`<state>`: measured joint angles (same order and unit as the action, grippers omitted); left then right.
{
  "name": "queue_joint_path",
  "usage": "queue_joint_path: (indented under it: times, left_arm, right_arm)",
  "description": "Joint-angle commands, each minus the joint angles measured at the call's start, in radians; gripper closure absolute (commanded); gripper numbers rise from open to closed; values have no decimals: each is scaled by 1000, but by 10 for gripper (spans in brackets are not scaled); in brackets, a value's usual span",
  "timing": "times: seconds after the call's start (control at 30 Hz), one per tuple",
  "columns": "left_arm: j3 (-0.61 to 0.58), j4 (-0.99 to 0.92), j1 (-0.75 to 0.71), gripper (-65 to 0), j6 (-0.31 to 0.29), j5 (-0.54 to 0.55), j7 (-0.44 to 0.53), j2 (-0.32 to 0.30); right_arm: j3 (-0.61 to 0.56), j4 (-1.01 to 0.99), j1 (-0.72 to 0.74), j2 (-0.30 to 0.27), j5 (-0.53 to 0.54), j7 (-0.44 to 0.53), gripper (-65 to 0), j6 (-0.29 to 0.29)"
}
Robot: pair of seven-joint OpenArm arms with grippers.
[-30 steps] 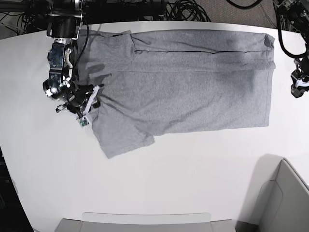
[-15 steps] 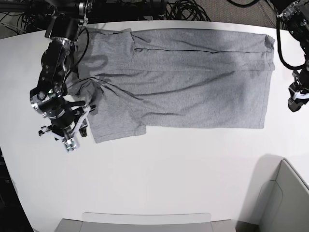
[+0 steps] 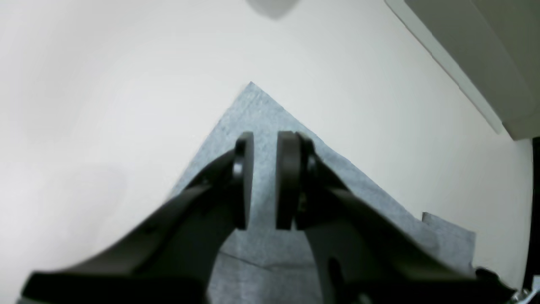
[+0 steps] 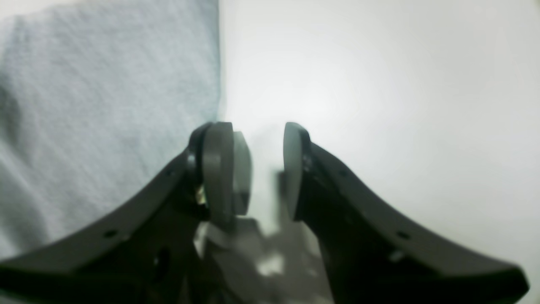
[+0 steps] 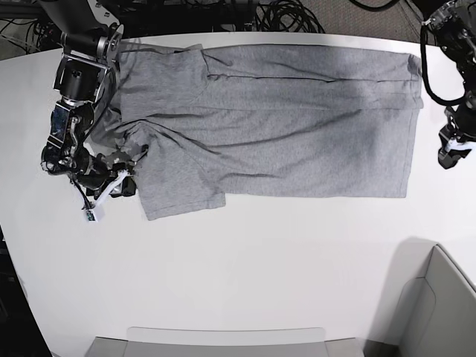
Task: Fold the T-shirt properly
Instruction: 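Move the right gripper to the sleeve corner and grasp it, then move the left gripper to the hem corner and grasp it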
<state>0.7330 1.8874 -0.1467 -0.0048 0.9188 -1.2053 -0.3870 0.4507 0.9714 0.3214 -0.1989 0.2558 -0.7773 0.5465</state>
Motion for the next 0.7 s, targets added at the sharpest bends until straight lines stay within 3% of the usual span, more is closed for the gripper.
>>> queue_joint_path:
  times: [0.0,0.2,0.37,0.57,0.67]
  left_arm:
    - [3,14,11,-105,-1,15,8,-22]
    - [0,13,28,-105,-1,15,9,1]
    - [-2,-9,52,-106,-1,13,9,6]
    - [-111,-237,181,-177,-1,16,17,-28]
    - [-214,-401,269,-196,-2,18,89,-71]
  right_arm:
    - [1,-2,22,-10,15,-8,-204,13]
    - [-14,-62,35,-10,86,-6,-204,13]
    - [-149,-90,45,-6,89,42,-204,10]
    - [-181,-214,101,-4,90,69,-203,7]
    - [-181,-214,101,-4,90,69,-203,7]
